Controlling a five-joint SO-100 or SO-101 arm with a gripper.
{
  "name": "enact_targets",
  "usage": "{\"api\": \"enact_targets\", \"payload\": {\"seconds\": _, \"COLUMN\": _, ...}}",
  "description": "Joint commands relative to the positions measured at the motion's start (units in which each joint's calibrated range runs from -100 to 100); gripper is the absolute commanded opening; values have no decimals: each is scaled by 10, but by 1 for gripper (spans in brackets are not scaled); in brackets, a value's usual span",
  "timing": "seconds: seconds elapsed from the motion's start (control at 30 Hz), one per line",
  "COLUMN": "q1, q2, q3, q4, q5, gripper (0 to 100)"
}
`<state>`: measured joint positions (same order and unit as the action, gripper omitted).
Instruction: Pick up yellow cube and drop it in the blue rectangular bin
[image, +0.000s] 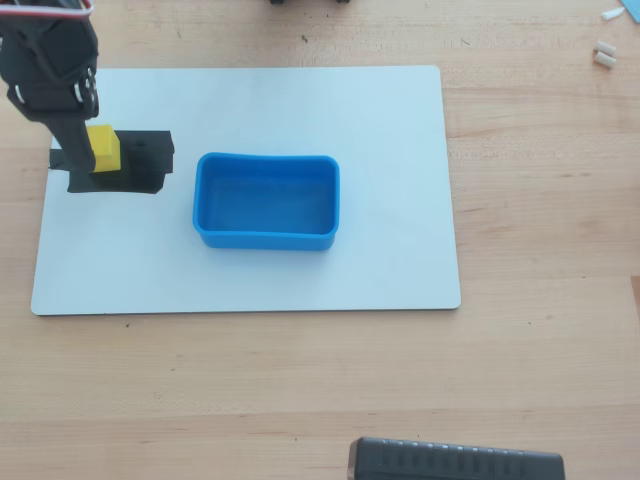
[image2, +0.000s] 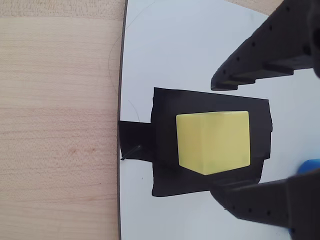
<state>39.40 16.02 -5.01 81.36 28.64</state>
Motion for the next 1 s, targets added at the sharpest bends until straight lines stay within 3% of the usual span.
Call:
{"api": "enact_targets", "payload": {"seconds": 0.0, "q1": 7, "q2": 19, "q3": -62, "q4": -1, "q5": -2, "gripper": 33}}
{"api": "enact_targets", "payload": {"seconds": 0.23, "q1": 5, "q2": 44, "q3": -62, "q4": 1, "q5": -2, "gripper": 28}}
{"api": "enact_targets", "payload": {"seconds": 0.47, "q1": -2, "q2": 43, "q3": -66, "q4": 8, "q5": -3, "gripper": 14}}
{"api": "enact_targets", "payload": {"seconds": 0.83, "q1": -47, "q2": 34, "q3": -184, "q4": 185, "q5": -93, "gripper": 13}}
{"api": "enact_targets", "payload": {"seconds": 0.97, "q1": -69, "q2": -23, "q3": -144, "q4": 185, "q5": -115, "gripper": 13}}
